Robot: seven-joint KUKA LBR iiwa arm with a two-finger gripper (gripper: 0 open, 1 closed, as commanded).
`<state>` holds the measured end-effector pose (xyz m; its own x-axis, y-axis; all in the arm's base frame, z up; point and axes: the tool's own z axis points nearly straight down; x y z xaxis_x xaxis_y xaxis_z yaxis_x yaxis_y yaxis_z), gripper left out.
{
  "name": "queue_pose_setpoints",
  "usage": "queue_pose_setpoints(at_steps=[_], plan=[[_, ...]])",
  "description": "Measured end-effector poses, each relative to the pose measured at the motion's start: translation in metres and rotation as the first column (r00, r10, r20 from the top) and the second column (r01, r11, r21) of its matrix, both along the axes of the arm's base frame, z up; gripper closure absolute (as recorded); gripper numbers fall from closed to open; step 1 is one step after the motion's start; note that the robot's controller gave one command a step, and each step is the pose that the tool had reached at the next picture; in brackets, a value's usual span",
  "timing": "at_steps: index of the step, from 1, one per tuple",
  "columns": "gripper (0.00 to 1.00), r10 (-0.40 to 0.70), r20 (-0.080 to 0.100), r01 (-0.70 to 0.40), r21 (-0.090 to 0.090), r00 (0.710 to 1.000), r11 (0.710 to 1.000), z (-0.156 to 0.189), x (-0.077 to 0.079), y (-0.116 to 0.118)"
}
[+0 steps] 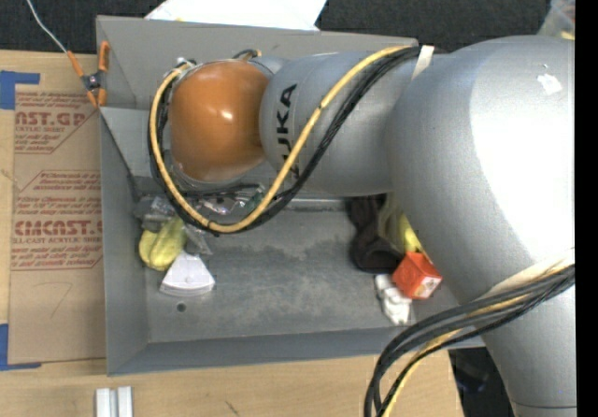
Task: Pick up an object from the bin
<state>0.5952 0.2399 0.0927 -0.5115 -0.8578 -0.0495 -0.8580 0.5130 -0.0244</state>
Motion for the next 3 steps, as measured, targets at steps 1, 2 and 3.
queue_pose_setpoints(at_steps=[1,2,3], plan=[[1.0,-0.149,-0.005,0.149,-0.002,0.989,0.989,0.0003,0.0007,-0.0039],[1.0,-0.149,-0.005,0.149,-0.002,0.989,0.989,0.0003,0.0008,-0.004],[1.0,-0.15,-0.005,0.15,-0.002,0.989,0.989,0.0003,0.0008,-0.004]])
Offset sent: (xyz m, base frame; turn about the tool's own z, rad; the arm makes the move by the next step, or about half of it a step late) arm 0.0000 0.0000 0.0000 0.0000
